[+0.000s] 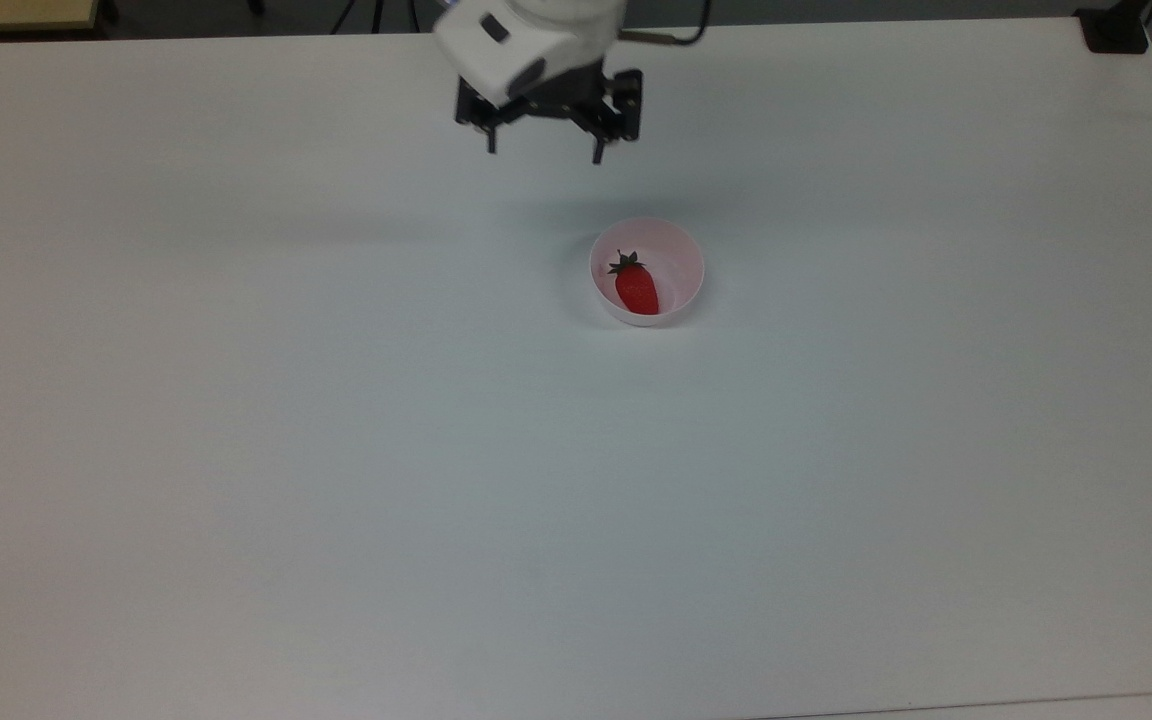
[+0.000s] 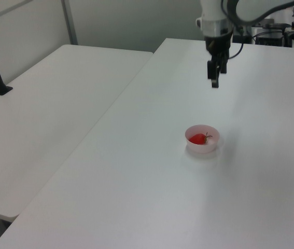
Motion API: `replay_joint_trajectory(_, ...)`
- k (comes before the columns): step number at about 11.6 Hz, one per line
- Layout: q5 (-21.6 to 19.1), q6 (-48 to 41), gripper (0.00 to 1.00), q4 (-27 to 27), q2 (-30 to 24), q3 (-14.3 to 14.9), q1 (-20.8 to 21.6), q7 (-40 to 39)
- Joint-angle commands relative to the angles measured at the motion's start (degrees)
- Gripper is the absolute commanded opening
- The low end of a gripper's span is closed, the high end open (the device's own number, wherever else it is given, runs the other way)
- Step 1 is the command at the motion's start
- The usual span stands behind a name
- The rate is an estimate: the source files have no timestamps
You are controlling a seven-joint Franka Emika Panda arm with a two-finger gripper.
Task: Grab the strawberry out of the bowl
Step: 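Move the open gripper over the pink bowl holding the strawberry, then lower the gripper into the bowl around the red strawberry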
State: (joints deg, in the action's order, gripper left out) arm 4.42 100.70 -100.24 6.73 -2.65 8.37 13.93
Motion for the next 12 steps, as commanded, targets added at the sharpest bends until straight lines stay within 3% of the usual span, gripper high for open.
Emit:
replay_joint_trajectory(1,-0.11,5.01,0.89,-1.79,2.58,0.46,3.22,6.87)
replay_joint_trajectory(5,-0.11,11.87,0.84,-2.85,7.76,0.46,6.74,13.57)
replay_joint_trajectory(12,0.59,17.87,0.75,-2.68,14.72,-0.33,7.36,18.76)
